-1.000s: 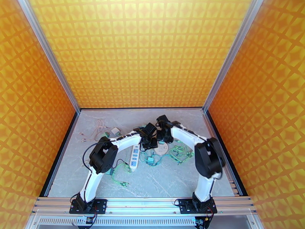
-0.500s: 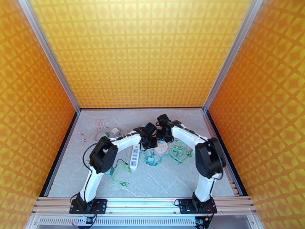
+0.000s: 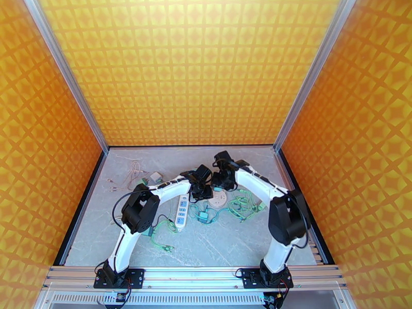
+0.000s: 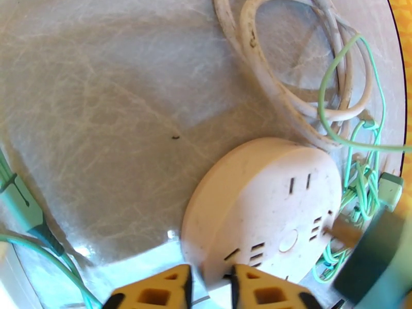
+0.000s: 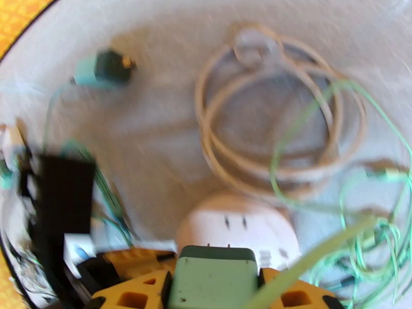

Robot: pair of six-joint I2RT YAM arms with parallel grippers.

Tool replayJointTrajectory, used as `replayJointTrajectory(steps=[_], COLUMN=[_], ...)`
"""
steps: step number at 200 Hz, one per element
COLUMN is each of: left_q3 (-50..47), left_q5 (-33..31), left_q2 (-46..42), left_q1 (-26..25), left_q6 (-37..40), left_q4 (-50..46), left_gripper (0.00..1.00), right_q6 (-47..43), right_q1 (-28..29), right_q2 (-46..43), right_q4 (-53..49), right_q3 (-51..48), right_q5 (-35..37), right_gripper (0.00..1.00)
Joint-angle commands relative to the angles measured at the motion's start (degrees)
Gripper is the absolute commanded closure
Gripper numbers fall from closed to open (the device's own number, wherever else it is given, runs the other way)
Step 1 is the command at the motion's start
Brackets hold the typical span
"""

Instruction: Pull the plug off the socket

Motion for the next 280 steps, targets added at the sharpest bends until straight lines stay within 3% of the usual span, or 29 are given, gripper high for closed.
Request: replayJointTrajectory(steps=[1, 38, 86, 121, 143, 152, 172, 196, 228, 259, 280], left_q3=[1.58, 4.47, 0.3, -6.36, -10.9, -13.01, -16.91, -21.62, -30.43, -40.9, -50.5], left_q5=[-3.16, -3.22, -3.93, -8.76, -9.57, -9.98, -11.29, -14.6, -22.73, -30.21, -33.97], left_q2=[1.35, -3.36, -12.1, -19.82, -24.48, -26.49, -31.02, -37.0, -47.04, -57.85, -63.89], left_q1=[0.58, 1.45, 2.46, 3.35, 5.18, 5.67, 8.93, 12.02, 17.68, 25.71, 30.44], left_q6=[2.14, 3.25, 3.6, 4.8, 4.77, 4.84, 5.41, 6.14, 7.47, 8.89, 13.86], left_q4=[-4.45, -4.09, -1.31, -0.5, -0.67, -0.85, -1.21, -1.51, -1.01, 1.69, 9.66], left_gripper=[0.58, 0.39, 0.2, 0.11, 0.1, 0.1, 0.09, 0.0, 0.01, 0.01, 0.01], right_q6=[0.07, 6.08, 19.52, 20.82, 19.43, 19.27, 19.46, 18.71, 10.5, 1.08, -2.42], right_q1=[-3.6, -10.06, -17.49, -19.28, -19.28, -19.28, -19.28, -19.28, -19.19, -19.17, -19.18], right_q2=[3.09, 9.38, 14.96, 17.44, 16.28, 15.14, 12.05, 6.3, -4.32, -17.62, -26.5], right_q4=[5.12, 11.55, 26.44, 28.07, 26.72, 27.03, 28.53, 29.78, 26.82, 28.01, 34.5], right_q3=[5.13, 8.16, 5.27, 6.12, 5.35, 4.01, 0.34, -5.29, -12.41, -23.03, -33.5], right_q5=[-6.05, -13.95, -22.65, -24.35, -23.8, -23.71, -24.47, -25.25, -23.24, -14.54, -3.82], right_gripper=[0.74, 0.71, 0.68, 0.56, 0.39, 0.34, 0.02, 0.01, 0.01, 0.02, 0.02])
